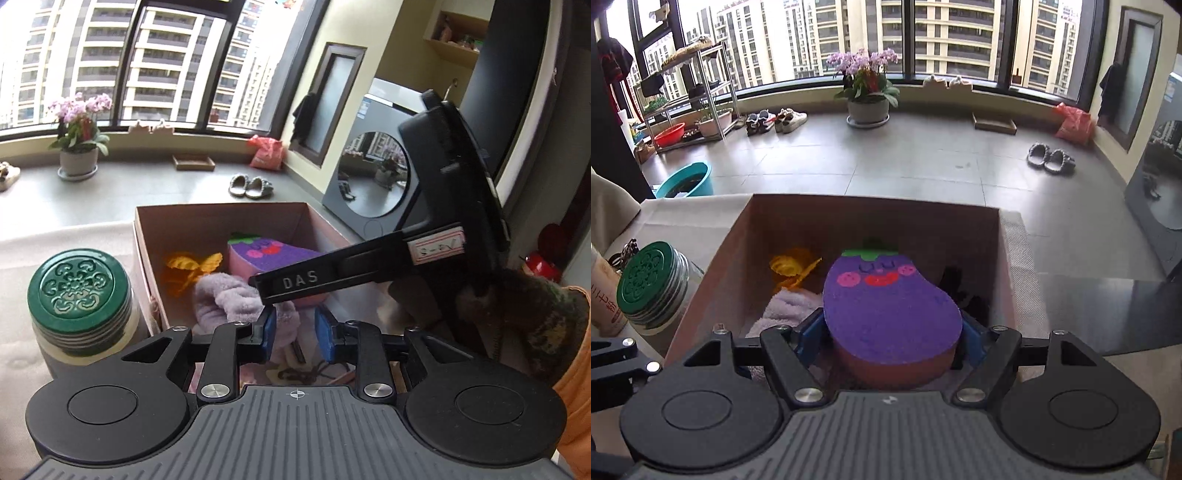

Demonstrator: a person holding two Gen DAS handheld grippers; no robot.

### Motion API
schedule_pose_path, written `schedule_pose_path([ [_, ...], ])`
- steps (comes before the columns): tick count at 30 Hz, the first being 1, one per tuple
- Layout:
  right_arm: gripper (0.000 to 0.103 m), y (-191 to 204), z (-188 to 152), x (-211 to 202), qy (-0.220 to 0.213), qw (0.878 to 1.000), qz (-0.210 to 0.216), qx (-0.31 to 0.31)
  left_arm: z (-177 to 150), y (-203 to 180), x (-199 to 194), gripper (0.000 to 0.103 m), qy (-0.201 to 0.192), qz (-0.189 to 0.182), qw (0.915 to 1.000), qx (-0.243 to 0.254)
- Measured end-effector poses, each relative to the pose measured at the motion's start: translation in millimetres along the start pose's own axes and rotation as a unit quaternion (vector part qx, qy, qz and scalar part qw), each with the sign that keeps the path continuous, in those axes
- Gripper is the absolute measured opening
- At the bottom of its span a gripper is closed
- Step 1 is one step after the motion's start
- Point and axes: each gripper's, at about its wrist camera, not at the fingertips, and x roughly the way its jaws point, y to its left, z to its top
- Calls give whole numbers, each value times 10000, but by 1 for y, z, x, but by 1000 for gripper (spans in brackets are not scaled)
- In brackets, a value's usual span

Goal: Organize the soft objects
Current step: 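Carry the sponge and comb over the pink box and open both grippers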

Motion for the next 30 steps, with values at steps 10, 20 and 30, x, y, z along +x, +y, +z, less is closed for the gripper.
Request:
schedule_pose_path([
  [10, 74, 3, 0, -17, 82, 10000, -41, -25, -2, -3, -10, 28, -35, -11, 10000, -3],
  [20, 78, 8, 5, -74, -107, 9999, -105, -80, 6, -18, -38, 28, -267, 145, 9994, 159],
  [30, 78, -12, -4, -25, 907, 9917, 70, 908, -7, -23, -34, 28, -124, 224, 9995, 179],
])
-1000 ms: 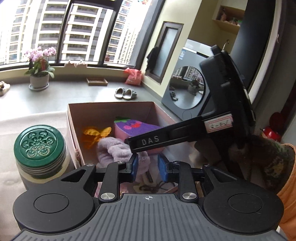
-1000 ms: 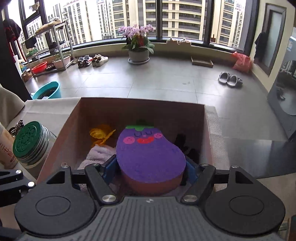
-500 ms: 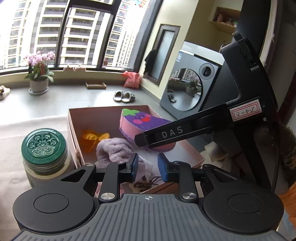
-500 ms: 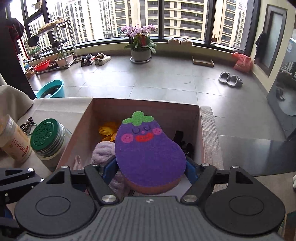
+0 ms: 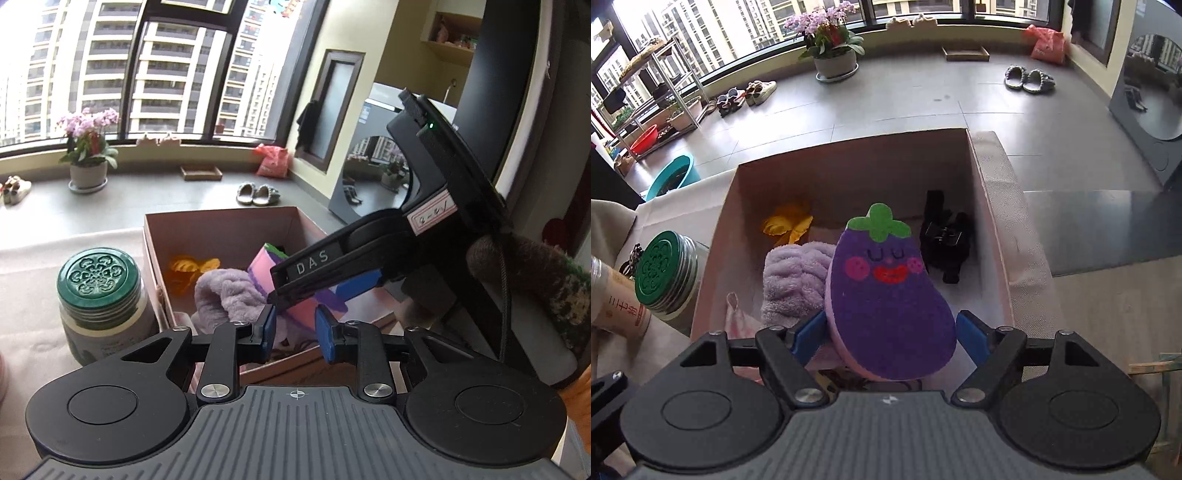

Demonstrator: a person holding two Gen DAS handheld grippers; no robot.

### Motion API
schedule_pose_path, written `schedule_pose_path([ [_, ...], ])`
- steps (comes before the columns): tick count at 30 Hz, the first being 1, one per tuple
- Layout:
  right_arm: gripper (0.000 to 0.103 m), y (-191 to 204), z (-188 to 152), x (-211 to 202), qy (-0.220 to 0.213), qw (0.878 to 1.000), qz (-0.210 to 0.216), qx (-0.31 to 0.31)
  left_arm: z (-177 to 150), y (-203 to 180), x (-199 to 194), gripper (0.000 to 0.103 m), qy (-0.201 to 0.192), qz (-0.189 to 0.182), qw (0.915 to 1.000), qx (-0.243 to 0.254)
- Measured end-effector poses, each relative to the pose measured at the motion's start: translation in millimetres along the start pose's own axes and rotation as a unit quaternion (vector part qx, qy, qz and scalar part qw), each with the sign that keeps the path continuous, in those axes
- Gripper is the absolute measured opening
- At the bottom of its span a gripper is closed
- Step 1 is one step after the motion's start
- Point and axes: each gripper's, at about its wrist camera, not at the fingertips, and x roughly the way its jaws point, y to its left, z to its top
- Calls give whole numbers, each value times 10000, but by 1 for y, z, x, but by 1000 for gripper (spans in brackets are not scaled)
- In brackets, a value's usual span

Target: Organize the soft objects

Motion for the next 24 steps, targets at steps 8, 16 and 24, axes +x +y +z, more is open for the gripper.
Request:
schedule_pose_path([
  [8, 78, -3, -9, -44, -364, 9991, -121, -179, -10, -8, 4, 28, 58, -11, 10000, 79],
  [16, 78, 11, -15, -106, -1348, 9901, -298, -265, 5, -6, -43, 28, -197, 188, 9995, 158],
  [24, 78, 62, -9, -180, -1990, 9773, 454, -563, 33, 44, -125, 28, -512, 586, 9969, -91],
])
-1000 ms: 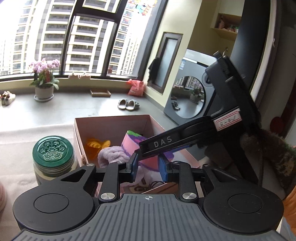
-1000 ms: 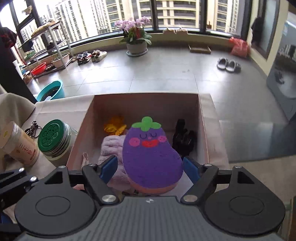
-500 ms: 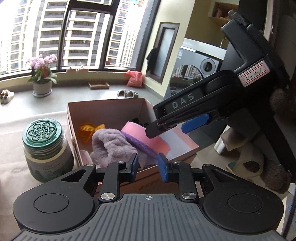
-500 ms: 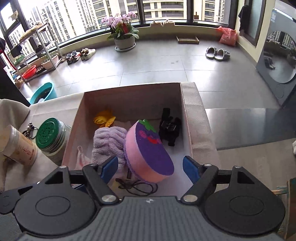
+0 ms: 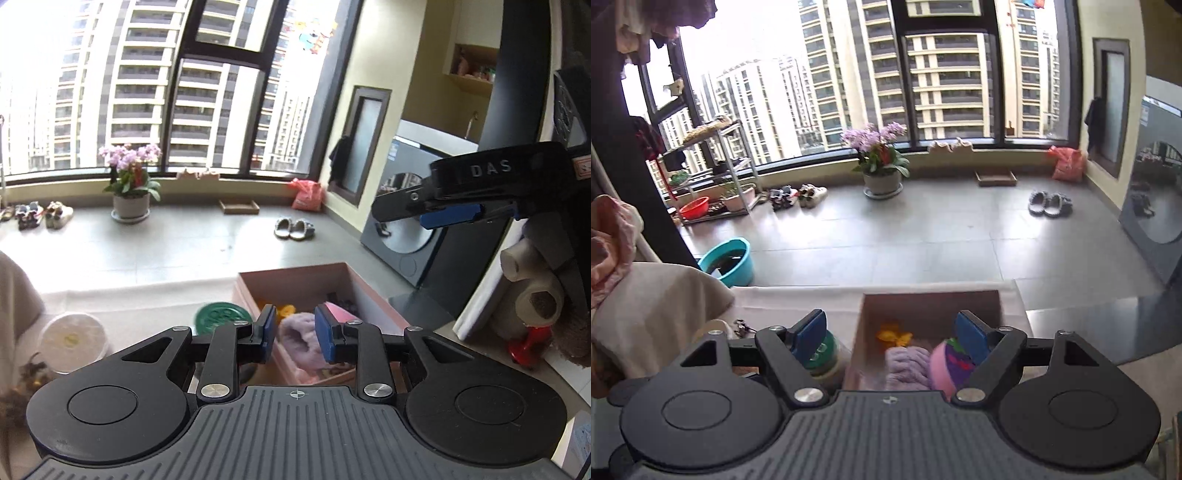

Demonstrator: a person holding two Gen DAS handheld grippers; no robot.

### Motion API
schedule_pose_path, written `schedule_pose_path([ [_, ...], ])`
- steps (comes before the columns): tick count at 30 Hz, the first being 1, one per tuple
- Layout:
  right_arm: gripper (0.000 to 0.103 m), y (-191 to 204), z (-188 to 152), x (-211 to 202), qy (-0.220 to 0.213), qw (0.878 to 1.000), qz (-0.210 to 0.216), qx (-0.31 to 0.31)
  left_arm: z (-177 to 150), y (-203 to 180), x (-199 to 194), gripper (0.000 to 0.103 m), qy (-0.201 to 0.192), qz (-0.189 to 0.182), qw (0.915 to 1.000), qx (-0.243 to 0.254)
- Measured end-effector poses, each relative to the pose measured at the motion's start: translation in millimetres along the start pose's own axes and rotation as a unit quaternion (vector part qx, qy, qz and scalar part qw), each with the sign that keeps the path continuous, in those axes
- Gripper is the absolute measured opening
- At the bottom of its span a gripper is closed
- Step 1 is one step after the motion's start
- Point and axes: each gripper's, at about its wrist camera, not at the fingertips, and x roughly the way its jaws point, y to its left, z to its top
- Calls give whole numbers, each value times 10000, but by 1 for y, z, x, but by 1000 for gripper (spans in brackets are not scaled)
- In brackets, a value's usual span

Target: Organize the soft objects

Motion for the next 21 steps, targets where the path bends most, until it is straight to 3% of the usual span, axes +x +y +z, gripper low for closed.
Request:
schedule_pose_path([
  [5, 78, 43, 17, 5, -12, 9974, 648, -309, -12, 64, -28, 28, -39, 668, 9977, 126],
  [8, 78, 62, 30, 22, 115, 9944, 938, -465, -19, 110, -29, 28, 222, 1168, 9929, -76],
  [11, 78, 77, 37, 50, 428, 9920, 972, -679, -30, 142, -26, 28, 516, 1440, 9880, -215],
  [14, 78, 84, 32, 77, 681, 9897, 907, -870, -50, 148, -23, 28, 706, 1523, 9858, 41],
  [17, 77, 90, 19, 102, 885, 9850, 885, -1191, -69, 147, -12, 29, 810, 1760, 9792, 601],
  [21, 76, 104, 11, 130, 1218, 9778, 927, -1431, -75, 153, 2, 32, 893, 1952, 9720, 957],
])
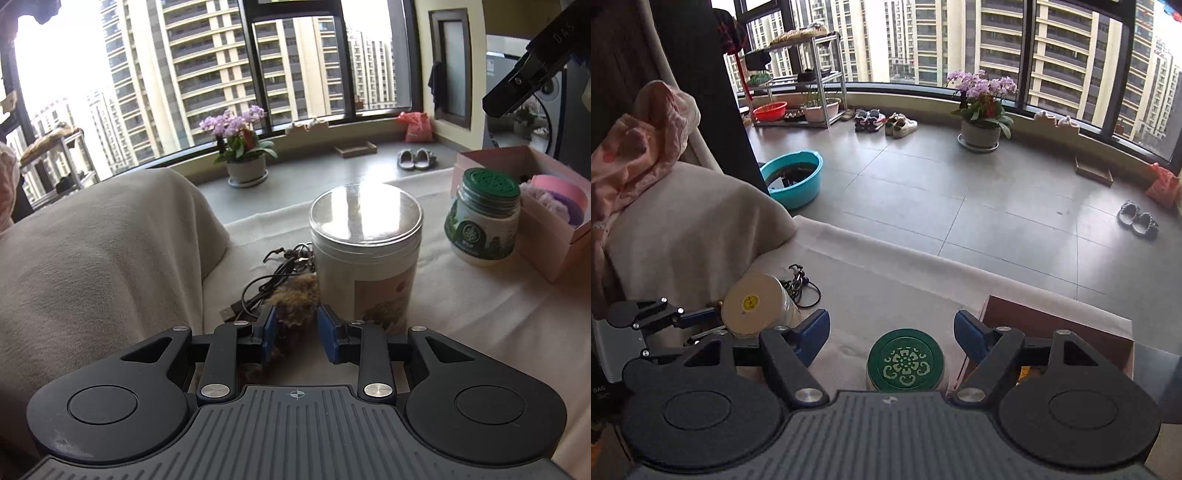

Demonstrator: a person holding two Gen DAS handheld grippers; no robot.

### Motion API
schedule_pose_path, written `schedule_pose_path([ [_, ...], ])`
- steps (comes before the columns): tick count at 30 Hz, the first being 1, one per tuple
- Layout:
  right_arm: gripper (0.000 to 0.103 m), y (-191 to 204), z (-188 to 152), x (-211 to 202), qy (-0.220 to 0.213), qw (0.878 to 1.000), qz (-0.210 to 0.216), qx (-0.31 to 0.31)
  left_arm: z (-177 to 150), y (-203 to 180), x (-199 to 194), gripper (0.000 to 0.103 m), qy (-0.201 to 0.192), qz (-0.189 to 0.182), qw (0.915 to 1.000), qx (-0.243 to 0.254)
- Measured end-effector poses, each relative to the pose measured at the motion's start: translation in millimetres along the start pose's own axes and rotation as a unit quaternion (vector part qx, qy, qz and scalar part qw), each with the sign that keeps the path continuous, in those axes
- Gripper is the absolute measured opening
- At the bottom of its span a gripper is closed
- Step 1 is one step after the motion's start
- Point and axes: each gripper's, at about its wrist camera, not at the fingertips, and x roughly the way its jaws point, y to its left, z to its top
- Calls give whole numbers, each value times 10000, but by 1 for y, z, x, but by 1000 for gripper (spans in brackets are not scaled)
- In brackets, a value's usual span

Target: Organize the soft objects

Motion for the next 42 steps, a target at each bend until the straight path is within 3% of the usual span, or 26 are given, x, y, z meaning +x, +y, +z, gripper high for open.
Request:
schedule_pose_path([
  [8, 76, 31, 31, 40, 360, 9975, 456, -400, -6, 9, 35, 34, 408, -256, 9986, 208],
  [14, 76, 41, 50, 72, 583, 9961, 594, -276, -6, 6, 51, 34, 582, 64, 9981, 187],
  [19, 76, 41, 50, 94, 826, 9953, 458, -192, -4, 8, 54, 34, 494, 52, 9988, 26],
  [22, 76, 44, 52, 100, 911, 9952, 307, -191, -6, 17, 52, 30, 476, -130, 9983, -316],
  [24, 76, 49, 55, 101, 911, 9954, 222, -215, -8, 22, 48, 21, 472, -129, 9977, -469],
  [30, 76, 72, 72, 101, 858, 9953, 93, -449, -23, 21, 22, 12, 461, -391, 9969, -498],
  [32, 76, 81, 75, 104, 867, 9948, 96, -519, -29, 22, 15, 12, 602, -602, 9945, -617],
  [42, 76, 144, 85, 136, 1117, 9864, 222, -1187, -54, 23, -12, 11, 467, -820, 9923, -800],
])
